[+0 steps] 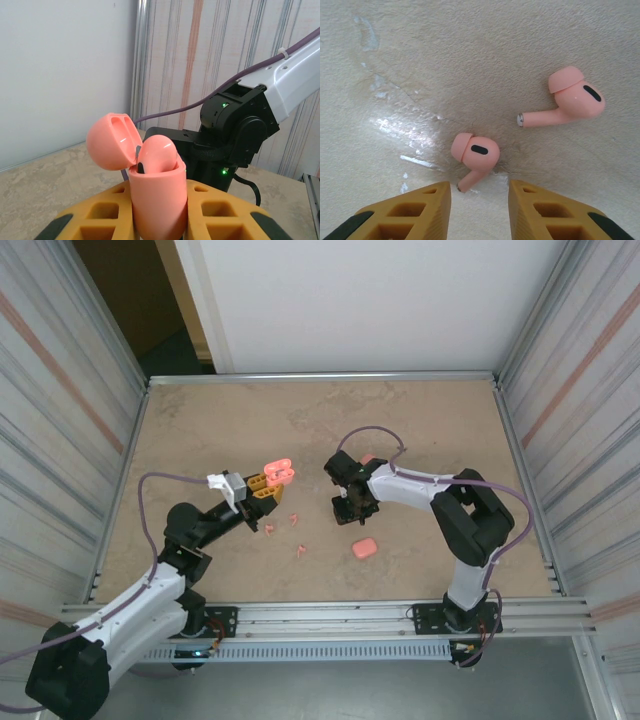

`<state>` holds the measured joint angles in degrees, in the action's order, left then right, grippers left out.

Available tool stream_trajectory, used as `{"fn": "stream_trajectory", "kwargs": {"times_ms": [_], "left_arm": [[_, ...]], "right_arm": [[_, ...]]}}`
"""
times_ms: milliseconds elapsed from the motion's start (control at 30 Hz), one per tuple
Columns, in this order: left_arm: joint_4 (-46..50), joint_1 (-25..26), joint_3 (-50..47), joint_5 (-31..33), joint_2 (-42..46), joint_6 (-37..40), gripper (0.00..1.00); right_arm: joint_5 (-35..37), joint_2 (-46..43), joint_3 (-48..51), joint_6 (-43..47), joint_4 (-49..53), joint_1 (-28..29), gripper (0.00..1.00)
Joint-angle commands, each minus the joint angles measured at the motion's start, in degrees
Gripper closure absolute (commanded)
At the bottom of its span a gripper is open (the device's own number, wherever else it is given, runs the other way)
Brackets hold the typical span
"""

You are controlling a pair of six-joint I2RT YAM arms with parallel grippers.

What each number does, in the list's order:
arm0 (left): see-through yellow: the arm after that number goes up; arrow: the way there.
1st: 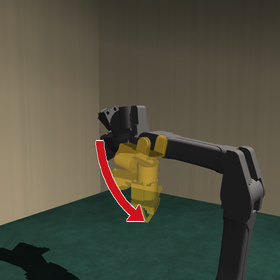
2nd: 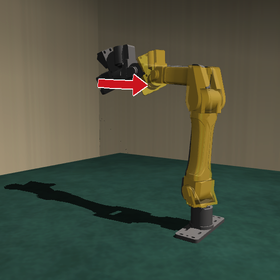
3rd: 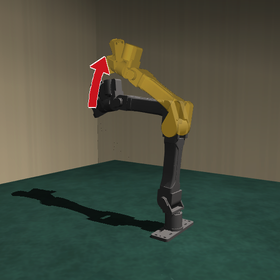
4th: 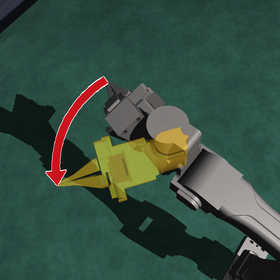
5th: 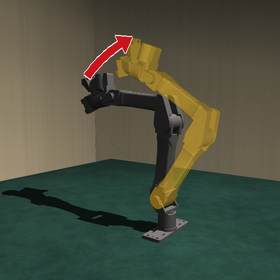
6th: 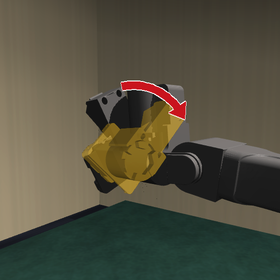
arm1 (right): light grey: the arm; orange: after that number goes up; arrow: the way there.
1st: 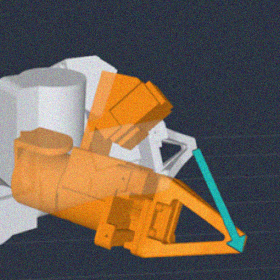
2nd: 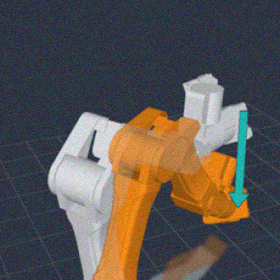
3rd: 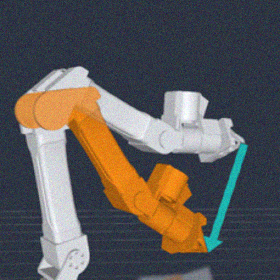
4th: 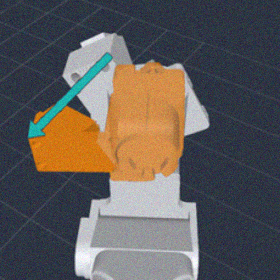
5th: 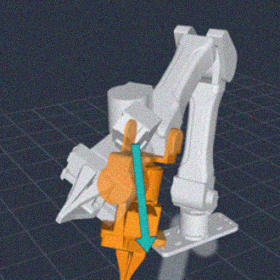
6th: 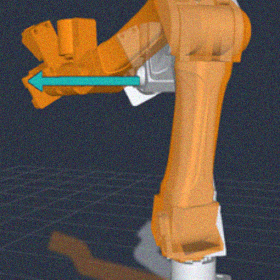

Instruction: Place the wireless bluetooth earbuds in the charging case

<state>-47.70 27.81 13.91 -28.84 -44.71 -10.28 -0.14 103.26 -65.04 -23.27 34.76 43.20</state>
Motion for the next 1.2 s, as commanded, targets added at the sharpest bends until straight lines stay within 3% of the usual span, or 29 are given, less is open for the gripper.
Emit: {"fn": "stream_trajectory", "kwargs": {"times_ms": [0,1167], "left_arm": [[-0.71,-0.04,0.63,0.31,0.90,1.14,1.00],[0.24,-0.05,1.27,0.54,1.00,1.84,1.00]], "right_arm": [[-1.57,-2.27,-0.52,1.03,0.53,-0.40,0.61],[-2.15,4.55,-4.56,0.99,-2.60,-2.04,0.63]]}}
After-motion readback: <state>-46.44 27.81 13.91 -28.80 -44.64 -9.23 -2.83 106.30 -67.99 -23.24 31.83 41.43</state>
